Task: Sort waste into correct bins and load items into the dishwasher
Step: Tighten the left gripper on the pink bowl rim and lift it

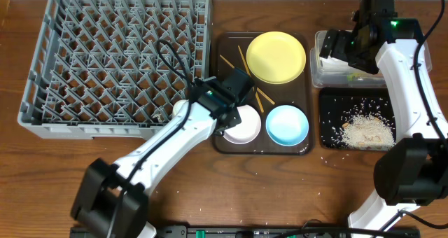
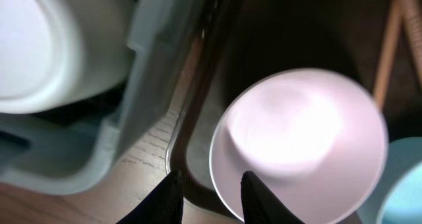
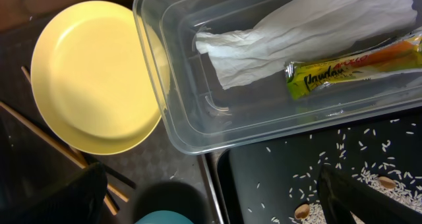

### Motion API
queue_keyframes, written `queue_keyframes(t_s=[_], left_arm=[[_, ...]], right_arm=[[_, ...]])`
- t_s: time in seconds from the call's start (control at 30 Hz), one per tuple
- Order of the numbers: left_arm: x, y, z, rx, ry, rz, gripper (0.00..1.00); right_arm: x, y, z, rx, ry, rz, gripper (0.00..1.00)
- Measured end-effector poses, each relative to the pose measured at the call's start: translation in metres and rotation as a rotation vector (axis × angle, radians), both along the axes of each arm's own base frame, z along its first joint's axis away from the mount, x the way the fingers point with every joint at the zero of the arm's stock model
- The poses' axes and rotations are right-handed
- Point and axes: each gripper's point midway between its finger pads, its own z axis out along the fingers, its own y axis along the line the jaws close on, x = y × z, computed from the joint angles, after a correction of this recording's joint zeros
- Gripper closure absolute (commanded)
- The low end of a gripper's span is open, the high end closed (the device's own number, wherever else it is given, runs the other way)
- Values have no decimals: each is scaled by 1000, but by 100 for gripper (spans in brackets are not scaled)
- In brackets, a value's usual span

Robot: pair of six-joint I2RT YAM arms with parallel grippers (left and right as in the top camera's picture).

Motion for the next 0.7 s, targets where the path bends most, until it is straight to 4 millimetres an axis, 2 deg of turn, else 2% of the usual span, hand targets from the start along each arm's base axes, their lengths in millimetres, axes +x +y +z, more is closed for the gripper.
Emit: queue_keyframes(t_s=[0.2, 0.43, 0.7], left_arm=[[0, -11, -19, -34, 48, 19, 67], [-5, -15, -34, -61, 78, 21, 59], [-11, -15, -40, -71, 97, 27, 59]], right_arm=[[0, 0, 0, 0, 0, 0, 1], [0, 0, 0, 0, 0, 0, 1], [0, 0, 0, 0, 0, 0, 1]])
